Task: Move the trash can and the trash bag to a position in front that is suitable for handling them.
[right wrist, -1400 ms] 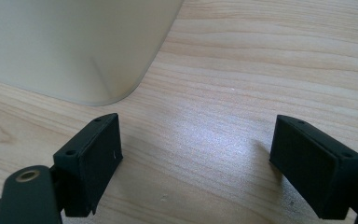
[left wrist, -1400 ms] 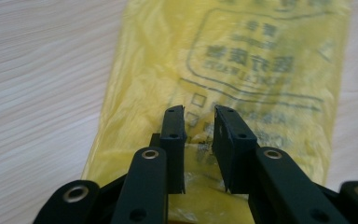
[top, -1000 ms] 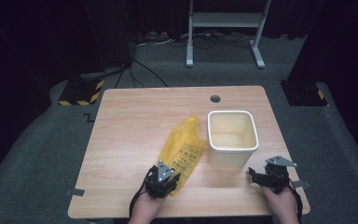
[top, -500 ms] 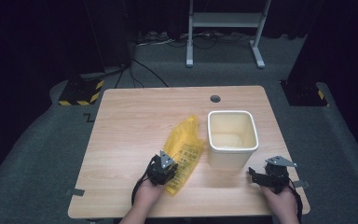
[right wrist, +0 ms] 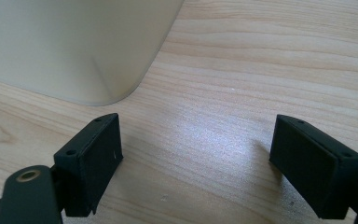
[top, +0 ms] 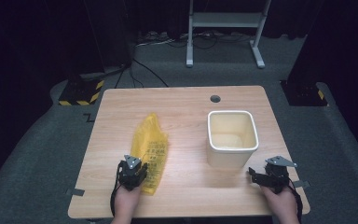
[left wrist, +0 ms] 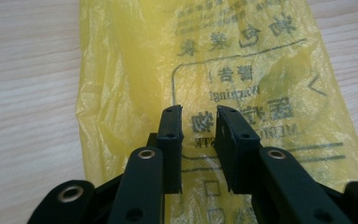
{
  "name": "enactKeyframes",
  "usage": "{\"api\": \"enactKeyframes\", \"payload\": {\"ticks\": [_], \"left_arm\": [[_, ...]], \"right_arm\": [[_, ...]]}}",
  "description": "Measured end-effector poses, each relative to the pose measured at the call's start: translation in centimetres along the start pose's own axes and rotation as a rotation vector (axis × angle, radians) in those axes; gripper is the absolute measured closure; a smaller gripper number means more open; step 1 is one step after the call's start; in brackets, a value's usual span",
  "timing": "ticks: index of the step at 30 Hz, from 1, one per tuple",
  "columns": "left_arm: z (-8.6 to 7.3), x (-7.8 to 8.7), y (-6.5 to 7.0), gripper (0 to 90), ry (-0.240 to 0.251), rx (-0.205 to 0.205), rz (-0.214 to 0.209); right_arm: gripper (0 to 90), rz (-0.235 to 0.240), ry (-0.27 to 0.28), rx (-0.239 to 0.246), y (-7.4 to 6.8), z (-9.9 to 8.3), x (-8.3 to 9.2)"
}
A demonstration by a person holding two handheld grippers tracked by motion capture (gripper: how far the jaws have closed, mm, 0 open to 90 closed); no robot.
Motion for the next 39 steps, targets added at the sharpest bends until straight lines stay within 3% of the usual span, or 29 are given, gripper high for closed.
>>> {"api": "enactKeyframes", "payload": {"ticks": [3, 5, 7, 9, 10, 11, 12, 14, 16, 17, 18, 19, 20, 21, 26, 30, 31, 33, 39], "left_arm": [[0.2, 0.2, 0.2, 67.0, 0.005, 0.000, -0.003], [1.1, 0.7, 0.6, 63.3, 0.032, -0.006, -0.005], [2.7, 1.4, 1.7, 59.2, 0.079, -0.042, -0.018], [3.2, 1.6, 2.1, 57.1, 0.092, -0.053, -0.026], [3.9, 1.7, 2.8, 51.2, 0.112, -0.070, -0.049], [4.9, 1.8, 3.7, 51.2, 0.140, -0.089, -0.079], [6.4, 1.5, 5.4, 47.2, 0.172, -0.105, -0.126], [6.9, 1.2, 5.9, 46.1, 0.176, -0.112, -0.133], [8.9, -0.4, 8.6, 44.6, 0.189, -0.141, -0.171], [8.9, -0.4, 8.6, 43.9, 0.189, -0.141, -0.171], [9.8, -1.7, 10.2, 43.8, 0.180, -0.167, -0.192], [9.8, -1.7, 10.2, 43.6, 0.180, -0.167, -0.192], [10.5, -3.0, 11.6, 43.0, 0.167, -0.170, -0.210], [10.5, -3.0, 11.6, 42.1, 0.167, -0.170, -0.210], [12.3, -5.3, 14.2, 40.7, 0.160, -0.155, -0.247], [13.2, -6.0, 15.6, 39.5, 0.174, -0.129, -0.288], [13.3, -6.1, 15.8, 40.6, 0.182, -0.138, -0.280], [13.1, -6.1, 15.8, 41.3, 0.188, -0.126, -0.303], [12.3, -5.4, 15.2, 44.9, 0.204, -0.135, -0.313]], "right_arm": [[16.2, 0.001, 0.000, 0.003, 0.0, 0.0, 0.0], [13.8, -0.011, -0.002, 0.012, 0.0, 0.0, 0.0], [13.7, -0.021, 0.010, 0.056, 0.0, 0.0, 0.2], [13.7, -0.020, 0.016, 0.059, 0.0, 0.1, 0.3], [13.6, -0.004, 0.040, 0.052, 0.1, 0.4, 0.6], [13.6, -0.004, 0.040, 0.052, 0.1, 0.4, 0.6], [14.0, -0.002, 0.085, 0.030, 0.4, 1.3, 1.2], [13.9, -0.002, 0.105, 0.027, 0.6, 1.7, 1.4], [14.0, -0.006, 0.162, 0.010, 1.1, 3.0, 1.8], [14.0, -0.006, 0.162, 0.010, 1.1, 3.0, 1.8], [14.1, -0.003, 0.189, 0.009, 1.3, 3.8, 1.9], [14.0, -0.012, 0.198, 0.018, 1.5, 4.2, 1.8], [14.0, -0.015, 0.201, 0.013, 1.8, 4.6, 1.7], [14.0, -0.015, 0.201, 0.013, 1.8, 4.6, 1.7], [15.8, -0.006, 0.246, 0.003, 2.6, 6.4, 0.8], [16.3, 0.011, 0.260, 0.023, 2.3, 7.5, 0.0], [18.7, 0.026, 0.262, 0.025, 2.1, 7.7, -0.2], [23.1, 0.029, 0.271, 0.032, 1.8, 7.8, -0.1], [26.0, 0.056, 0.277, 0.055, 0.9, 7.6, 0.2]]}}
Point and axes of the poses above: each handheld gripper's, and its own axes: x roughly backward along the jaws, z roughly out of its top, y roughly to its right, the point moved 7 cm from there along -x, roughly forward along the jaws, and after that the axes turned 4 degrees about -x, right-handed, at the moved point
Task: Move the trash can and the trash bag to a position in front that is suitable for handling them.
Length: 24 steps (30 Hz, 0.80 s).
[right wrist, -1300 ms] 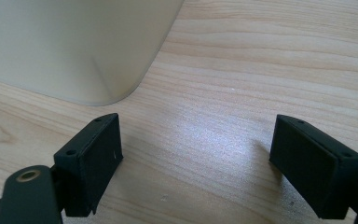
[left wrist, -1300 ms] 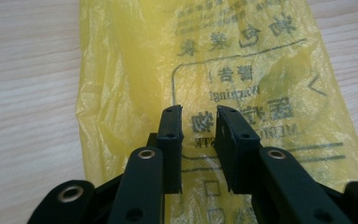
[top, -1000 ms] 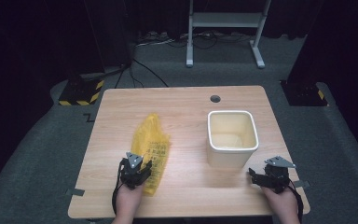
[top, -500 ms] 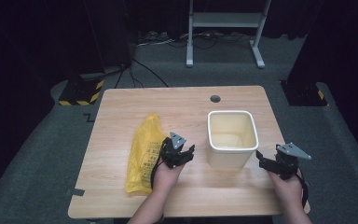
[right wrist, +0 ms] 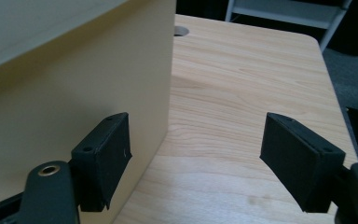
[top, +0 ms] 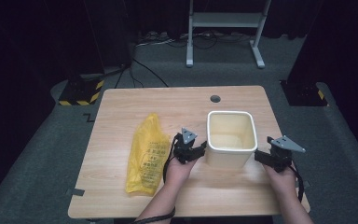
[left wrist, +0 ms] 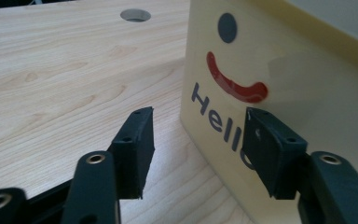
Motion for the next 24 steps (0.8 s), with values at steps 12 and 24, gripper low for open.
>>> {"api": "enactKeyframes", "payload": {"ticks": [12, 24], "left_arm": [[-3.0, 5.2, -2.0, 46.7, 0.011, 0.011, 0.049], [-6.1, 10.5, -4.9, 40.2, -0.005, 0.028, 0.092]], "right_arm": [[27.5, 0.074, 0.004, 0.036, -5.1, -0.2, 0.0], [21.2, 0.113, -0.023, 0.104, -11.0, -0.3, -0.7]]}}
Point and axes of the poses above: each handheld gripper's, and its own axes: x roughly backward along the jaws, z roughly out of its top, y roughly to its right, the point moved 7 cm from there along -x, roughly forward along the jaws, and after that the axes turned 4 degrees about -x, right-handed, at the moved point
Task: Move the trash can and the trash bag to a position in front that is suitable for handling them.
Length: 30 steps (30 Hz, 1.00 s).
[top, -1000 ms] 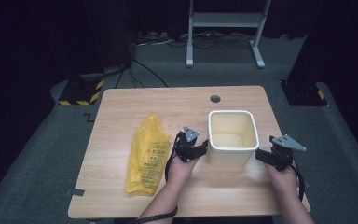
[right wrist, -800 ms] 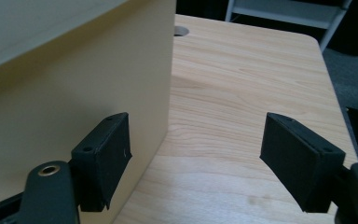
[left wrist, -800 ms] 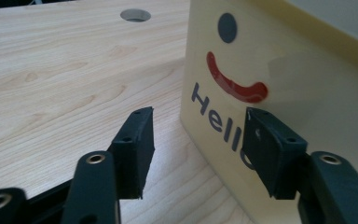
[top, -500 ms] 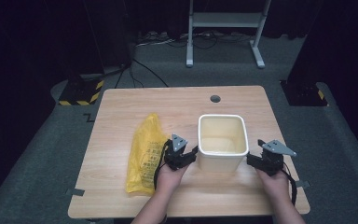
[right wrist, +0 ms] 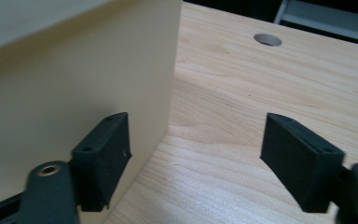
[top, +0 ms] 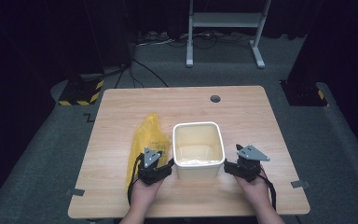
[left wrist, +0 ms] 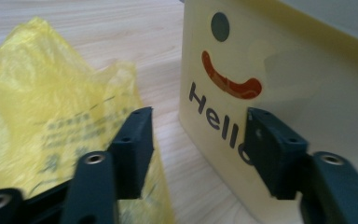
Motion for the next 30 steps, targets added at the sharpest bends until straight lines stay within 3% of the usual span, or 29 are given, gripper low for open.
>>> {"api": "enactKeyframes", "payload": {"ticks": [5, 9, 12, 14, 16, 17, 20, 21, 22, 24, 25, 26, 28, 30], "left_arm": [[-1.2, 0.8, 0.0, 40.0, -0.012, -0.029, 0.004], [-1.4, 1.0, 0.6, 38.9, 0.001, -0.022, -0.008], [-1.5, 1.1, 0.8, 38.1, 0.002, -0.033, -0.007], [-1.6, 1.1, 0.7, 37.8, 0.001, -0.021, -0.008], [-1.3, 1.5, 0.1, 36.4, 0.011, -0.038, 0.008], [-1.3, 1.5, 0.1, 35.1, 0.011, -0.038, 0.008], [-1.1, 2.0, -1.0, 31.7, 0.010, -0.059, 0.013], [-1.2, 2.6, -2.3, 30.4, 0.007, -0.080, 0.034], [-1.2, 2.6, -2.3, 29.9, 0.007, -0.080, 0.034], [-1.8, 3.3, -4.0, 28.3, -0.013, -0.094, 0.071], [-2.6, 3.9, -5.7, 23.1, -0.031, -0.073, 0.100], [-2.6, 3.9, -5.7, 21.5, -0.031, -0.073, 0.100], [-3.9, 4.6, -7.9, 18.1, -0.039, -0.058, 0.157], [-4.4, 4.8, -8.5, 17.4, -0.037, -0.045, 0.169]], "right_arm": [[20.4, -0.030, -0.007, -0.007, -0.3, -0.2, 0.3], [20.5, -0.037, -0.013, -0.006, -0.3, -0.4, 0.4], [20.7, -0.058, 0.005, -0.039, 0.2, -0.5, 1.7], [19.3, -0.051, 0.012, -0.045, 0.2, -0.3, 2.3], [16.6, -0.002, 0.037, -0.056, 0.1, 0.5, 3.7], [16.6, -0.002, 0.037, -0.056, 0.1, 0.5, 3.7], [16.8, -0.001, 0.055, -0.076, 0.3, 1.4, 4.7], [17.8, -0.004, 0.065, -0.076, 0.3, 2.0, 5.2], [17.8, -0.004, 0.065, -0.076, 0.3, 2.0, 5.2], [20.2, -0.010, 0.083, -0.078, 0.2, 2.6, 5.7], [23.8, -0.017, 0.096, -0.079, 0.1, 3.2, 6.1], [23.8, -0.017, 0.096, -0.079, 0.1, 3.2, 6.1], [27.2, -0.017, 0.108, -0.080, -0.2, 4.1, 6.4], [28.0, -0.011, 0.117, -0.083, -0.4, 4.6, 6.6]]}}
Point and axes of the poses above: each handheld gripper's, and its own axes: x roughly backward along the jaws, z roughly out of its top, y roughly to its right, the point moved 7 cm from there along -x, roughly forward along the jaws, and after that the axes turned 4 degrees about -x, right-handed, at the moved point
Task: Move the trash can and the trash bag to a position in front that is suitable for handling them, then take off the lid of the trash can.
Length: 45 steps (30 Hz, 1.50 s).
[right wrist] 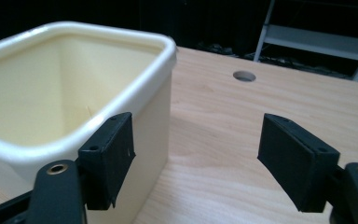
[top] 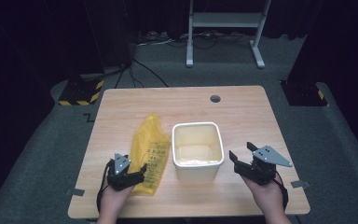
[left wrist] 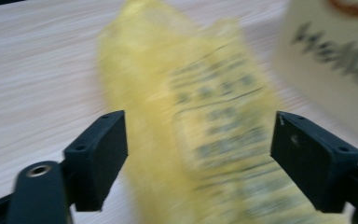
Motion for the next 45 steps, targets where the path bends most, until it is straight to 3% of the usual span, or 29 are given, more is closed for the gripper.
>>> {"api": "enactKeyframes", "payload": {"ticks": [2, 3, 8, 16, 20, 27, 32, 37, 45], "left_arm": [[-0.7, 0.1, -1.1, 16.3, 0.009, 0.070, -0.001], [-0.9, 0.0, -1.3, 16.0, 0.007, 0.078, -0.005], [-1.2, 0.0, -1.6, 14.5, 0.001, 0.056, -0.003], [-2.1, -0.5, -2.2, 14.0, -0.039, 0.049, 0.008], [-2.7, -0.8, -3.1, 14.5, -0.059, 0.091, 0.016], [-2.9, -0.4, -4.4, 14.8, -0.027, 0.131, 0.029], [-3.2, -0.6, -4.4, 15.0, -0.036, 0.138, 0.013], [-3.2, -0.8, -4.3, 15.1, -0.039, 0.135, 0.008], [-3.2, -0.8, -4.0, 15.3, -0.042, 0.129, 0.003]], "right_arm": [[30.6, 0.013, 0.012, -0.019, -0.6, 0.9, 0.0], [32.5, 0.016, 0.019, -0.025, -0.8, 1.1, 0.0], [39.8, 0.047, 0.048, -0.083, -1.6, 2.0, -0.6], [46.8, 0.002, 0.028, -0.066, -2.8, 2.3, -2.4], [53.5, -0.020, -0.006, -0.058, -3.4, 2.3, -3.3], [63.7, -0.030, -0.107, -0.047, -4.1, 1.7, -4.3], [66.8, -0.054, -0.138, -0.040, -4.2, 1.4, -4.6], [73.3, -0.052, -0.151, -0.074, -3.8, 1.6, -4.8], [78.4, -0.047, -0.162, -0.057, -3.6, 1.9, -5.2]]}}
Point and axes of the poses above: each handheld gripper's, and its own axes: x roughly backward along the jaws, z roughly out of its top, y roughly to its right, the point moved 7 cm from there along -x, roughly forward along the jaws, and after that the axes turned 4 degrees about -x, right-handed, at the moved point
